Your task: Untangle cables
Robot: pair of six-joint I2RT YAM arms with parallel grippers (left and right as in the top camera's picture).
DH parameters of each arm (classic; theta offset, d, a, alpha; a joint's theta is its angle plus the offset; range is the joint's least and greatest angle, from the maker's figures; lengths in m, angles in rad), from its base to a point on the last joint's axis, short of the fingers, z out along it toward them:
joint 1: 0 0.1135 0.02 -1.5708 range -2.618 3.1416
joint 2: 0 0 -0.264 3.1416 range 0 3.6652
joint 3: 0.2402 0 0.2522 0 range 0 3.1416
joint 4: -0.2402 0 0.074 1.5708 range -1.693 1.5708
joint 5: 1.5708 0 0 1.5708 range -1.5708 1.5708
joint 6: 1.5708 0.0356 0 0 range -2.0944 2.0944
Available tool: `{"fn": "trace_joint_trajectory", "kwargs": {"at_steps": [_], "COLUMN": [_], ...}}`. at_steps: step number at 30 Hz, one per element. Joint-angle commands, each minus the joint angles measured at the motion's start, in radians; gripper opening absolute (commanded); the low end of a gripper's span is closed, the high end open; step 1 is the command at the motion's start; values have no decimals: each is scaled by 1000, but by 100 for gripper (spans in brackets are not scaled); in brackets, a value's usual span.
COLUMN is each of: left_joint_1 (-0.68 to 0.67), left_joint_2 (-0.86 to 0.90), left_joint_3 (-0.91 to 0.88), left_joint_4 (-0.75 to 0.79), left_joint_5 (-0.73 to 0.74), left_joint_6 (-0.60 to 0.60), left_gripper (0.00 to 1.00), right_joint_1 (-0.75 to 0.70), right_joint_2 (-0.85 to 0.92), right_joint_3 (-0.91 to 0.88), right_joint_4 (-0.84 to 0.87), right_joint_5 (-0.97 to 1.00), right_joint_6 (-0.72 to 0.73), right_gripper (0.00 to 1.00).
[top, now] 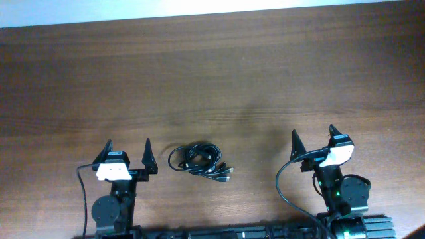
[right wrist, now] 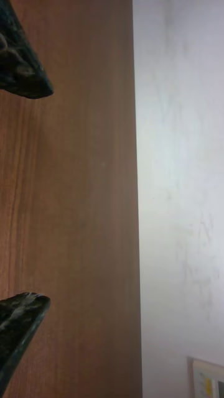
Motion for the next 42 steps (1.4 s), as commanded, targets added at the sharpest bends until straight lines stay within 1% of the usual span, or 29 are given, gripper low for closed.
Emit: {"fn": "trace_joint_trajectory", "kwargs": {"at_steps": [1, 4, 7, 9, 12, 13, 15, 18, 20, 22, 25, 27, 30, 33, 36, 40, 42], "left_joint_1": [-3, -3, -3, -3, -3, -3, -3, -4, -4, -10, -63, -112, -209, -305, -346, -358, -358], "left_joint_2": [-2, 35, 143, 297, 510, 569, 751, 955, 1097, 1212, 1344, 1402, 1466, 1531, 1583, 1609, 1609], "left_joint_3": [96, 192, 300, 400, 537, 580, 731, 929, 1083, 1213, 1353, 1395, 1398, 1398, 1398, 1392, 1384], "left_joint_4": [-47, -138, -176, -177, -194, -217, -342, -525, -680, -819, -999, -1060, -1110, -1123, -1108, -1112, -1139], "left_joint_5": [15, 16, 66, 119, 264, 287, 304, 309, 347, 353, 352, 352, 336, 243, 205, 244, 247], "left_joint_6": [13, 25, 116, 150, 258, 287, 343, 420, 541, 624, 776, 823, 910, 914, 914, 915, 946], "left_gripper": [99, 99, 99, 99, 99, 99, 99, 99, 99, 99, 99, 99, 99, 99, 99, 99, 99], "right_joint_1": [-7, -7, -7, -7, -7, -7, -7, -7, -7, -7, -7, -7, -7, -7, -7, -7, -7], "right_joint_2": [-3, -3, -3, -3, -3, -3, -3, -3, -3, -3, -3, -3, -3, -3, -3, -3, -3], "right_joint_3": [-5, -5, -5, -5, -5, -5, -5, -5, -5, -5, -5, -5, -5, -5, -5, -5, -5], "right_joint_4": [-5, -5, -5, -5, -5, -6, -5, -5, -6, -5, -5, -5, -5, -5, -5, -5, -5], "right_joint_5": [1, 1, 1, 1, 1, 1, 1, 1, 1, 1, 1, 1, 1, 1, 1, 1, 1], "right_joint_6": [3, 3, 3, 3, 3, 3, 3, 3, 3, 3, 3, 3, 3, 3, 3, 3, 3], "right_gripper": [99, 99, 99, 99, 99, 99, 99, 99, 99, 99, 99, 99, 99, 99, 99, 99, 99]}}
